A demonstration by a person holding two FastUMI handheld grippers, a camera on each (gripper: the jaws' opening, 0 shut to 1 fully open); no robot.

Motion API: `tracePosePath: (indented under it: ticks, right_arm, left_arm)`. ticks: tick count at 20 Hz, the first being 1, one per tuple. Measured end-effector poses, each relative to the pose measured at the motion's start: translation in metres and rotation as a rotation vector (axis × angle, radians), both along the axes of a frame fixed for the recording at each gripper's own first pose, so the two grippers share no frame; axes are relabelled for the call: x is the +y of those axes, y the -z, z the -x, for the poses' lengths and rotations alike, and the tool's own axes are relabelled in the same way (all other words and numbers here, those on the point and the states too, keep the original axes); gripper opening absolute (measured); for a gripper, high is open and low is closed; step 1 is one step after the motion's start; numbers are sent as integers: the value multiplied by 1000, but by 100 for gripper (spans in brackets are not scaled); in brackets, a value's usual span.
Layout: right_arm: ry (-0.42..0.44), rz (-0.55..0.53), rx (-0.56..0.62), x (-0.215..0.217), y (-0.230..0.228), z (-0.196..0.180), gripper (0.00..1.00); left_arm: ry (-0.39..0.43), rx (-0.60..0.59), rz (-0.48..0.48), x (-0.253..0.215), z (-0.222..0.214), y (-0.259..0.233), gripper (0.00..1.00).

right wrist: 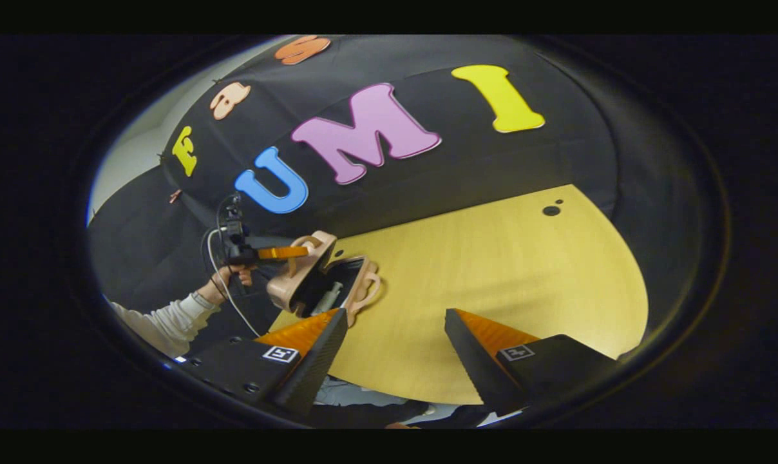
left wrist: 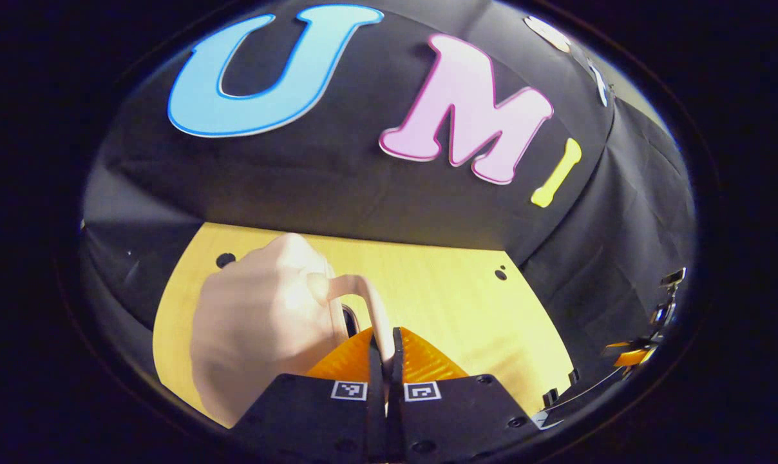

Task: First open the suitcase, pack the skin care products into it, and then close the suitcase.

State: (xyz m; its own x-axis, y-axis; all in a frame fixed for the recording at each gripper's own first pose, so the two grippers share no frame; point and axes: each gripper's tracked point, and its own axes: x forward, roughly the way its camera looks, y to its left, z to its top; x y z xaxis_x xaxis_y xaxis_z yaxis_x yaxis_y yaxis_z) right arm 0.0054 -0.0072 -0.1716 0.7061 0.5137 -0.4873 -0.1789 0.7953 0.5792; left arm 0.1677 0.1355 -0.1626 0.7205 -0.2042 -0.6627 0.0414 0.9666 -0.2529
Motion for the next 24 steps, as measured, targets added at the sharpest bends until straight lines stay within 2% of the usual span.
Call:
tracePosePath:
  ticks: [2, 5, 8, 10, 11, 14, 15, 17, 18, 20, 21, 23, 24]
  right_arm:
    - [33, 24, -7, -31, 4, 4, 96]
    - [48, 89, -15, -75, 8, 14, 96]
    - [24, 192, -30, -103, 18, 12, 96]
    - [6, 250, -56, -108, 20, 4, 97]
    - [-3, 267, -77, -105, 19, 2, 96]
    - [-3, 296, -153, -87, -4, -6, 97]
    - [10, 302, -182, -81, -15, -8, 98]
    - [37, 297, -259, -63, -47, -16, 97]
    - [53, 301, -305, -55, -64, -20, 97]
    - [87, 314, -408, -39, -99, -30, 97]
    - [108, 324, -449, -33, -113, -36, 97]
    - [157, 338, -506, -23, -136, -44, 97]
    - [182, 342, -529, -17, -146, -46, 97]
  left_arm:
    - [8, 63, -12, -22, -1, 44, 6]
    - [17, 130, -105, -39, -4, 97, 7]
    - [31, 134, -204, -49, -5, 116, 11]
    - [9, 119, -255, -54, -4, 111, 18]
    - [-7, 93, -276, -55, -4, 97, 35]
    - [-18, -48, -326, -73, 5, 29, 68]
    - [-13, -115, -349, -79, 9, 0, 77]
    - [-25, -267, -376, -93, 20, -65, 89]
    - [-56, -339, -393, -97, 29, -100, 92]
    - [-169, -444, -460, -96, 47, -150, 97]
    - [-195, -492, -449, -102, 60, -175, 97]
    - [-194, -613, -424, -112, 100, -225, 97]
    - [-198, -651, -442, -113, 117, -242, 97]
